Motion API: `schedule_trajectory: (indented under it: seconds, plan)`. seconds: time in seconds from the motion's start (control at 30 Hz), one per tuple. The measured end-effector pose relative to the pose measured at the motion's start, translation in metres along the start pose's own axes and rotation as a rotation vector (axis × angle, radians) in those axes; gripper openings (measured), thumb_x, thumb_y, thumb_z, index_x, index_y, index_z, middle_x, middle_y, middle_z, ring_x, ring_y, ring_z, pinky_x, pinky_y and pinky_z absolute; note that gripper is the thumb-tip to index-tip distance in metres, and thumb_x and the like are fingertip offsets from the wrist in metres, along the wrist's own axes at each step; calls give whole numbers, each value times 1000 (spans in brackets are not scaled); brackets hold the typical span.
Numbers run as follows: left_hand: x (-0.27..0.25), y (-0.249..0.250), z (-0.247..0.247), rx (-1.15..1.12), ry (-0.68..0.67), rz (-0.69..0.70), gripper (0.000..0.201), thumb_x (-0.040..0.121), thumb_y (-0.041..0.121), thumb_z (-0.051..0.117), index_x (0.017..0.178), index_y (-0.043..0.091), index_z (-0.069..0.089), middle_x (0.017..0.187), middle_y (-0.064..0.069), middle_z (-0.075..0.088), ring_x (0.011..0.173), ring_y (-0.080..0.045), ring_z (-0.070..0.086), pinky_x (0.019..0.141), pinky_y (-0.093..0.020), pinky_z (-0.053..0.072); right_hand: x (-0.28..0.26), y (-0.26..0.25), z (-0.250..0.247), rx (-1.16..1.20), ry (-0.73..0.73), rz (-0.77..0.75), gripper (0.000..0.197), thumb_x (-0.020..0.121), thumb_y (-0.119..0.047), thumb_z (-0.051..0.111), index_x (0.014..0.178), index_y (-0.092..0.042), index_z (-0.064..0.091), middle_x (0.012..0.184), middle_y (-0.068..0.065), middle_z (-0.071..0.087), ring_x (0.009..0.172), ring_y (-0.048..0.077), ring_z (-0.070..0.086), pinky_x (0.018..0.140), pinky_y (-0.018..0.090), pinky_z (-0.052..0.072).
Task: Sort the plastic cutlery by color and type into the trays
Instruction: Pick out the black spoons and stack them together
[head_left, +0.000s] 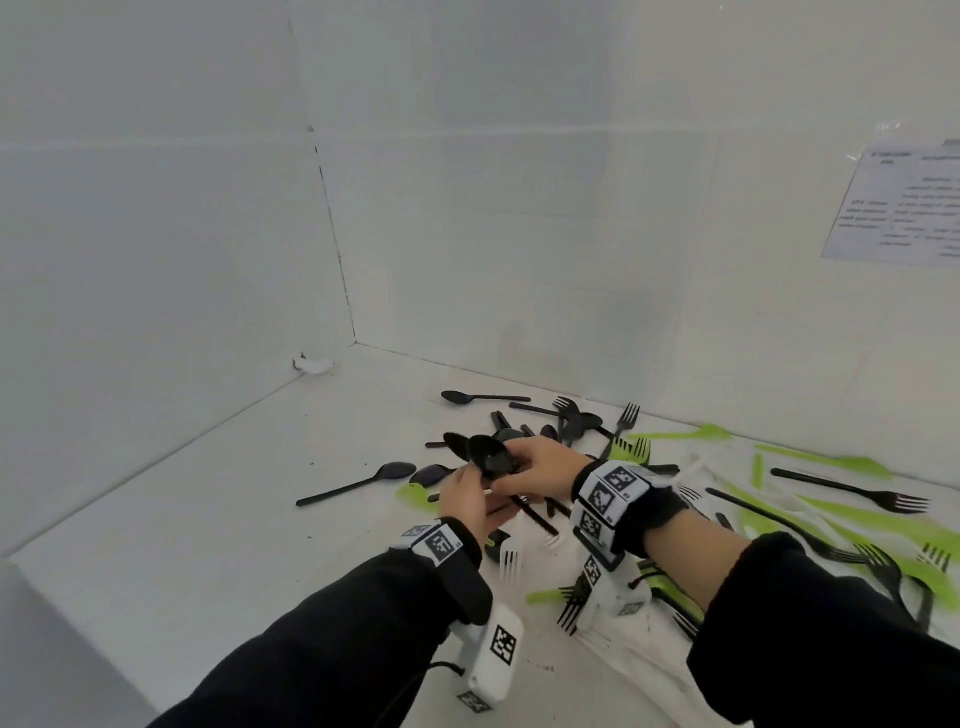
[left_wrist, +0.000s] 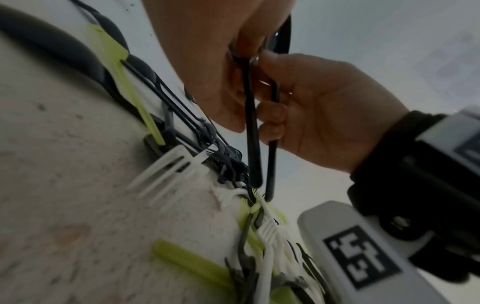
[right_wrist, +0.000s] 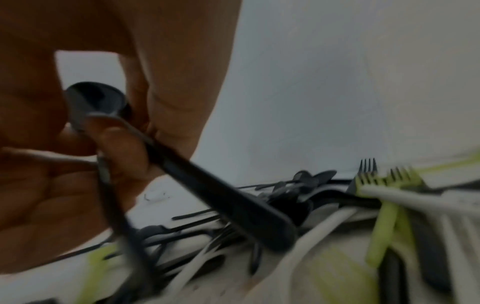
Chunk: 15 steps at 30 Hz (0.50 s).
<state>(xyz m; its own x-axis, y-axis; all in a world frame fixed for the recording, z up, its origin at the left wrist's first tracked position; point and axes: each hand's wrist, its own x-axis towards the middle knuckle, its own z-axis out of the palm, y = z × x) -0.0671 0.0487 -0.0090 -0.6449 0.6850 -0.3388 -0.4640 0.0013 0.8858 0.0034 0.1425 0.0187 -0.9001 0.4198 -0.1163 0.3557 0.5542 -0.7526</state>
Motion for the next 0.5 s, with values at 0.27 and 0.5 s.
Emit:
schedule_trajectory:
  seconds: [0.27,0.5]
  plan:
    - [16,15,-5,60,198,-52,25,99,24,27,83,11,42,56,0,29,34,-9,22,39,-16,22,26,44,-44,-567,155,242,25,88,-9,49,109,-8,64,112,13,65,108,28,59,88,28,44]
    - [32,26,-57,1152,199,26,8,89,16,50,92,8,51,86,-6,49,89,-27,54,80,-30,43,31,64,-44,-761,53,248,24,90,-16,46,110,-14,60,117,8,61,111,27,58,94,37,48]
